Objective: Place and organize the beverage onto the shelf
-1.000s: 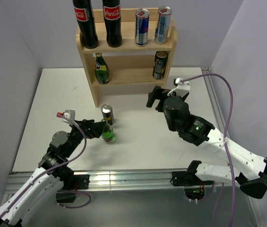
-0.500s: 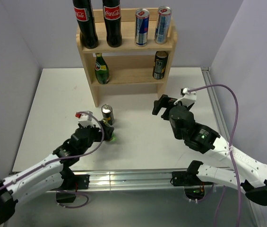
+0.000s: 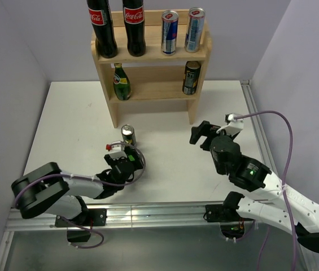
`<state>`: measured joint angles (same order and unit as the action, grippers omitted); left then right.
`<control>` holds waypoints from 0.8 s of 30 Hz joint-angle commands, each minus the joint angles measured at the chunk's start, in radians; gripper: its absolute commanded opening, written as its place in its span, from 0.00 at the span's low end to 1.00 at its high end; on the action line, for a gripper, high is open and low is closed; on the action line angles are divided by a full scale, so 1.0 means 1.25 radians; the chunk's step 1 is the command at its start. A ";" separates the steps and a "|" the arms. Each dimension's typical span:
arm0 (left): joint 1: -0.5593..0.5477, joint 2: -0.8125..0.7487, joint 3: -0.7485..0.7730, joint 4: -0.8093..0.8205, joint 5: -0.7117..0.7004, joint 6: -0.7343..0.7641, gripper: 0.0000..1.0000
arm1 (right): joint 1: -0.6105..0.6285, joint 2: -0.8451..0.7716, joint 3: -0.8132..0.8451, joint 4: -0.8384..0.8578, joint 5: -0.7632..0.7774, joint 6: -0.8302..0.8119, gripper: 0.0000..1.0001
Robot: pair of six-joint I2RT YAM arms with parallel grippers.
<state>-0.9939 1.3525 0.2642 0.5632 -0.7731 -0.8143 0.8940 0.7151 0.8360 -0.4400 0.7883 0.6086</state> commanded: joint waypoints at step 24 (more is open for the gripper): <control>-0.081 0.171 0.076 -0.027 -0.225 -0.062 0.00 | -0.003 0.005 -0.056 0.021 0.001 0.031 1.00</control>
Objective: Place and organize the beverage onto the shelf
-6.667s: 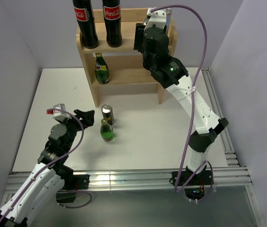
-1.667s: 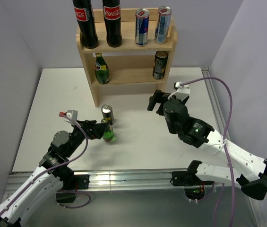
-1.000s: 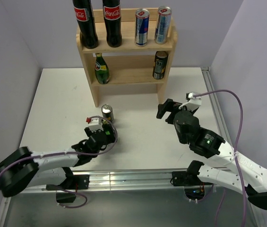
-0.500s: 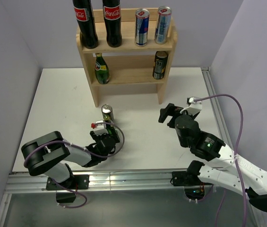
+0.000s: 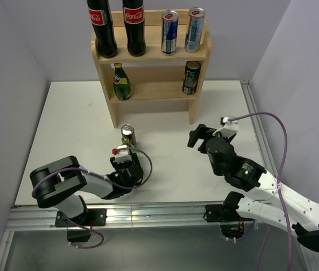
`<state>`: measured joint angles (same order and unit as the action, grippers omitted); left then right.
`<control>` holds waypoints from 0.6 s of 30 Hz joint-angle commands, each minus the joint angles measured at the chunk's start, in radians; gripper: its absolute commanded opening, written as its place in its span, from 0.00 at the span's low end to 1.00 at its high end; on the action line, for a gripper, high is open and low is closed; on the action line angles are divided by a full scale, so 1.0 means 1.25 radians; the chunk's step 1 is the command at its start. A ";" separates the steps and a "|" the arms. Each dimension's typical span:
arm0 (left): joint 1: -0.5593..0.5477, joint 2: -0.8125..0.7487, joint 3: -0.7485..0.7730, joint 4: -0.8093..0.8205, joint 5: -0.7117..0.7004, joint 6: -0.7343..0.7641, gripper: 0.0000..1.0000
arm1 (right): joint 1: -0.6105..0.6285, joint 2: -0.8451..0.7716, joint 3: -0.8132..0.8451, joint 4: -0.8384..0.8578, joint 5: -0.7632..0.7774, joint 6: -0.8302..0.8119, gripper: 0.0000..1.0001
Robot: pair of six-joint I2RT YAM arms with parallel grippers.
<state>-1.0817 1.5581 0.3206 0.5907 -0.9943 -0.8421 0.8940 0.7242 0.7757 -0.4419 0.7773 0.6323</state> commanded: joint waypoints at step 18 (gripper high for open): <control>-0.083 -0.245 0.156 -0.324 -0.048 0.038 0.00 | -0.003 -0.016 -0.011 0.021 0.015 0.011 1.00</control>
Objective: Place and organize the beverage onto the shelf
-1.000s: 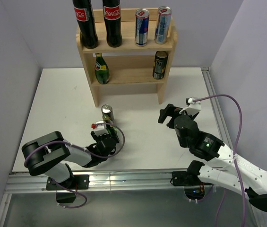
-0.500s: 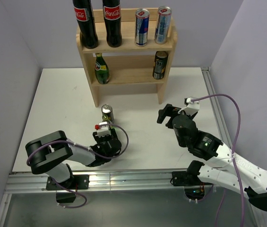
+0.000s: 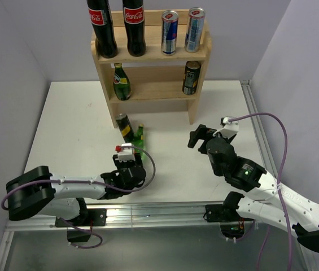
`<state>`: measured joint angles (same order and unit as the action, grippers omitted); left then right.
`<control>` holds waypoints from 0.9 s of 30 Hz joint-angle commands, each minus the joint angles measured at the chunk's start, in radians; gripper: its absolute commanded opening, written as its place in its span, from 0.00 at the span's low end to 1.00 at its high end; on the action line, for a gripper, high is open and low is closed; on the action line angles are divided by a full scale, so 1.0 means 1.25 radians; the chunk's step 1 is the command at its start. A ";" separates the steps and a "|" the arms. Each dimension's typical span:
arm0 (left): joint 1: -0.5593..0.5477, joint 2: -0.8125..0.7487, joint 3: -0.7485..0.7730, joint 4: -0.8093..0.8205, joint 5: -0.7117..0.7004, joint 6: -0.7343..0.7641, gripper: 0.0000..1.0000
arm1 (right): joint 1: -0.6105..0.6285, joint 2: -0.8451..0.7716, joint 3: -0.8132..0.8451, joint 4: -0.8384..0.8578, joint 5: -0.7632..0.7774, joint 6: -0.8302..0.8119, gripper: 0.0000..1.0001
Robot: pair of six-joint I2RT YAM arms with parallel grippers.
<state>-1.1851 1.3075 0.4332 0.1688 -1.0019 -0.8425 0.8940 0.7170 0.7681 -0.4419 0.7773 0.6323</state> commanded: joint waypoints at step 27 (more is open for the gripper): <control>0.191 0.354 0.501 0.006 0.612 0.286 0.77 | -0.005 0.000 -0.020 0.012 0.020 0.035 1.00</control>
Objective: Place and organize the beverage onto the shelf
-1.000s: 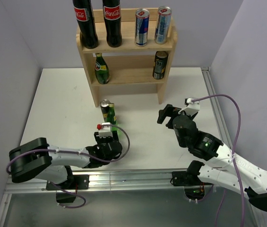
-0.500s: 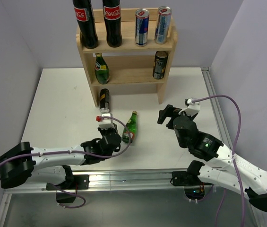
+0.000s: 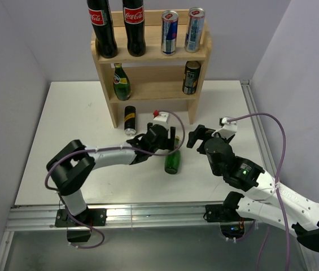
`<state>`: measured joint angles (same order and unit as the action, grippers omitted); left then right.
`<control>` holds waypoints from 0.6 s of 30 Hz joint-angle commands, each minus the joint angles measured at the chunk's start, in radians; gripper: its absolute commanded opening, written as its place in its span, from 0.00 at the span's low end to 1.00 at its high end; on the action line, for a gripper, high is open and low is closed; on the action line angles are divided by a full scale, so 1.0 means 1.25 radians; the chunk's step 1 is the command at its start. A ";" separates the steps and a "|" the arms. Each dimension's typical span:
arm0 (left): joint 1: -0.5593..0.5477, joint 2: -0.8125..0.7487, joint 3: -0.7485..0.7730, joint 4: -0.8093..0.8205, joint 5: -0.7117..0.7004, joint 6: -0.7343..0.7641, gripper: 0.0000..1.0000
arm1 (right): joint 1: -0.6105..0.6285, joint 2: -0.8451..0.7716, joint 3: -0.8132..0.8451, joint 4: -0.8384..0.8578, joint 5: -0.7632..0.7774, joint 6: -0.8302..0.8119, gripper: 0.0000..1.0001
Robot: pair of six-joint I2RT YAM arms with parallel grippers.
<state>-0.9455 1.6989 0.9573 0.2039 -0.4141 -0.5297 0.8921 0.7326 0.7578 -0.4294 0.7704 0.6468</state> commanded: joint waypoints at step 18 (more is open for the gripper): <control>-0.117 0.199 0.452 -0.582 0.248 -0.153 0.99 | -0.008 -0.109 -0.038 -0.136 0.080 0.090 1.00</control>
<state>-1.0622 1.8923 1.4975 -0.4053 -0.1093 -0.6529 0.8875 0.6102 0.7174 -0.5800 0.8391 0.7284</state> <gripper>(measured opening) 0.992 0.998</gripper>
